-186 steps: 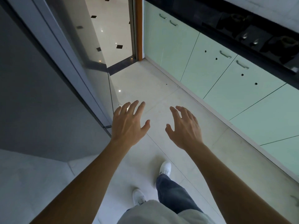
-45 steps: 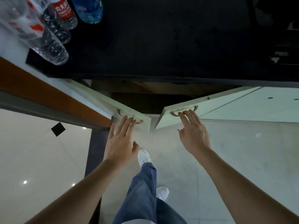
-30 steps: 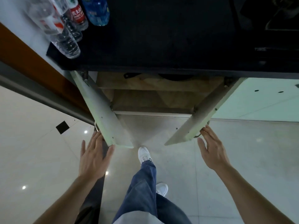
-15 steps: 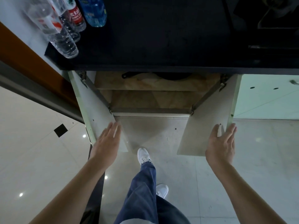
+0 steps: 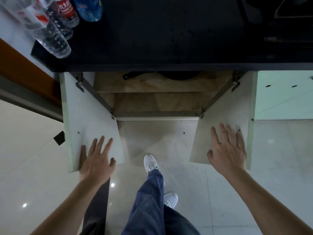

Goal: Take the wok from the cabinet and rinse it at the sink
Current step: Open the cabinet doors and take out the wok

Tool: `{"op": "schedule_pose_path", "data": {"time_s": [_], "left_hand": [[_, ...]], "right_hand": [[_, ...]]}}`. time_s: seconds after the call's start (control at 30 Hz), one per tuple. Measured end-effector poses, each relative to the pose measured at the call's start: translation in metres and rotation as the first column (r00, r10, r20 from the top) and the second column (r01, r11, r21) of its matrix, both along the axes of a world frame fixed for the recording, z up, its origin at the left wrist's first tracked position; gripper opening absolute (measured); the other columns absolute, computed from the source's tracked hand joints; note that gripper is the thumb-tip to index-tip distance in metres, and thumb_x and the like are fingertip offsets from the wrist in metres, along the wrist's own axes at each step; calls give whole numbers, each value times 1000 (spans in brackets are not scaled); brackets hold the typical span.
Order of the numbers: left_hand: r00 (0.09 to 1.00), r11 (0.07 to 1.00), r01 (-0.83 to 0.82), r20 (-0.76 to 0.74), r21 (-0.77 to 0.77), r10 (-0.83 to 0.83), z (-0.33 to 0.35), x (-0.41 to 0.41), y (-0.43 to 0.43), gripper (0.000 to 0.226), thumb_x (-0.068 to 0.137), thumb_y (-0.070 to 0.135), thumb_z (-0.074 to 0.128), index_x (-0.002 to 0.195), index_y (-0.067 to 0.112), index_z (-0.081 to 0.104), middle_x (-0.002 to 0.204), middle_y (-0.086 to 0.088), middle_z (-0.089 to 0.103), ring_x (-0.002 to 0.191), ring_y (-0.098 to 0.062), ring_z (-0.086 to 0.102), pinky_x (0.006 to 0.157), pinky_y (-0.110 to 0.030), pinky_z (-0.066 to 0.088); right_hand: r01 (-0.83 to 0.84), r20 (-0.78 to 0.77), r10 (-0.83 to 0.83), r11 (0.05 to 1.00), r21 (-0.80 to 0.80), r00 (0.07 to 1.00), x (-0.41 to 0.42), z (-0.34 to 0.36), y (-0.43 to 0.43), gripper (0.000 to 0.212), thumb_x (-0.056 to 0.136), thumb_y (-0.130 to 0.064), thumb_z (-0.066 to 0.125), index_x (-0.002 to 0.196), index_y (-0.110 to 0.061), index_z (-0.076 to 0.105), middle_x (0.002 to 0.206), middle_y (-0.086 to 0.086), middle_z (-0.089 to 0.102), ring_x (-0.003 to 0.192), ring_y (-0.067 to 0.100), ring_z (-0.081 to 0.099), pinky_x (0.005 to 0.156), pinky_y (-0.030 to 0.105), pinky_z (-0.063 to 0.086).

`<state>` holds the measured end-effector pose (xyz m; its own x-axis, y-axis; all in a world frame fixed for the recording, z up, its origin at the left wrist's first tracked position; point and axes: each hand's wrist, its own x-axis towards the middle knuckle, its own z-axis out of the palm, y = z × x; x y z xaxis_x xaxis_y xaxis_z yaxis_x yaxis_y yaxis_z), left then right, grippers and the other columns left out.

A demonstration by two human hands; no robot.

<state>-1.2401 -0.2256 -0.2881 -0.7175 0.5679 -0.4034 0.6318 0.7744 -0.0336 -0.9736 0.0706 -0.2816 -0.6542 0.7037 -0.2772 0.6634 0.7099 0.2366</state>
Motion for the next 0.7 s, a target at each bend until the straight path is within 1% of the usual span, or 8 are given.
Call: {"op": "schedule_pose_path", "data": {"time_s": [0.1, 0.2, 0.27, 0.33, 0.43, 0.53, 0.63, 0.7], "left_hand": [[998, 998, -55, -20, 11, 55, -2, -14, -27, 75, 92, 41, 51, 154, 26, 12, 164, -6, 13, 151, -25, 11, 122, -46, 5], [992, 993, -112, -62, -39, 109, -5, -30, -44, 73, 91, 40, 52, 154, 23, 18, 163, -7, 18, 151, -26, 15, 123, -44, 8], [987, 987, -145, -79, -63, 140, -9, -36, -48, 72, 91, 40, 52, 154, 23, 20, 163, -7, 20, 151, -26, 15, 122, -46, 7], [986, 987, -147, -93, -66, 140, -11, -39, -42, 72, 91, 41, 51, 154, 23, 20, 163, -6, 19, 150, -26, 16, 120, -51, 7], [994, 999, -45, -102, -23, 42, -20, -54, -11, 73, 89, 42, 56, 152, 23, 26, 161, -7, 24, 149, -29, 22, 117, -57, 15], [993, 996, 75, -93, 42, -71, -35, -78, 37, 71, 88, 43, 58, 150, 22, 30, 160, -8, 28, 147, -31, 27, 116, -57, 21], [972, 967, 218, -123, 135, -202, -52, -109, 91, 68, 86, 39, 61, 146, 19, 35, 155, -12, 37, 142, -33, 36, 114, -58, 28], [948, 939, 300, -159, 169, -275, -59, -129, 126, 69, 85, 38, 61, 146, 18, 34, 153, -12, 37, 141, -32, 37, 112, -56, 34]], "right_hand": [[8, -13, -9, 999, -40, 1000, 22, -14, 18, 85, 78, -40, 70, 151, -9, 40, 156, 20, 39, 145, 38, 32, 116, 57, 25], [38, -5, -38, 998, -53, 999, 43, -30, 38, 88, 71, -32, 81, 145, -1, 46, 149, 27, 45, 138, 47, 40, 111, 61, 33], [86, -14, -87, 994, -62, 996, 49, -39, 49, 90, 64, -25, 87, 141, 2, 50, 145, 30, 48, 134, 49, 43, 107, 64, 34], [132, -25, -134, 989, -69, 991, 49, -43, 54, 90, 62, -22, 89, 141, 1, 51, 144, 29, 48, 134, 48, 43, 105, 66, 34], [168, -48, -171, 984, -64, 984, 39, -45, 54, 86, 69, -27, 84, 144, -4, 49, 148, 25, 46, 137, 44, 41, 107, 65, 34], [165, -62, -171, 982, -95, 983, 19, -48, 42, 83, 78, -33, 76, 149, -7, 42, 154, 22, 40, 142, 40, 36, 113, 61, 32], [148, -89, -158, 983, -110, 983, -10, -60, 27, 83, 82, -38, 72, 152, -9, 38, 156, 22, 38, 144, 39, 36, 114, 58, 31], [139, -136, -155, 983, -117, 979, -30, -70, 17, 83, 82, -38, 72, 152, -9, 38, 155, 23, 39, 143, 40, 38, 113, 59, 32]]}}
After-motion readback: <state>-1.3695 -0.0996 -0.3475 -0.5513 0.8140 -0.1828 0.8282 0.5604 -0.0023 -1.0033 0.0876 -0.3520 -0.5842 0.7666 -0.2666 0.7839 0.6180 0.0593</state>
